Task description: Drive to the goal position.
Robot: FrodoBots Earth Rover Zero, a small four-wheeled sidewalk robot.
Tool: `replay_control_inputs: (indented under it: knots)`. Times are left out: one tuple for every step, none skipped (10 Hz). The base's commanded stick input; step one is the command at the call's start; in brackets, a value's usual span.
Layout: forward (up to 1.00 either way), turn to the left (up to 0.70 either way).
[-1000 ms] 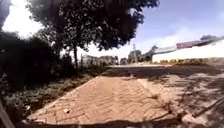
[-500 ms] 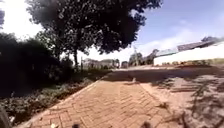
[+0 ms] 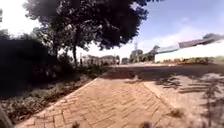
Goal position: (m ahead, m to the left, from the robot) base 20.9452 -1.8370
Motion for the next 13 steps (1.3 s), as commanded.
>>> replay_control_inputs:
  knots:
    - [0.7, -0.35]
    - [0.7, -0.35]
    - [0.7, -0.35]
    - [0.7, -0.04]
    - [0.7, 0.0]
    - [0.7, 0.0]
    - [0.7, 0.0]
    - [0.7, 0.0]
    - [0.7, 0.0]
    - [0.7, 0.0]
    - [0.7, 0.0]
    - [0.7, 0.0]
    - [0.7, 0.0]
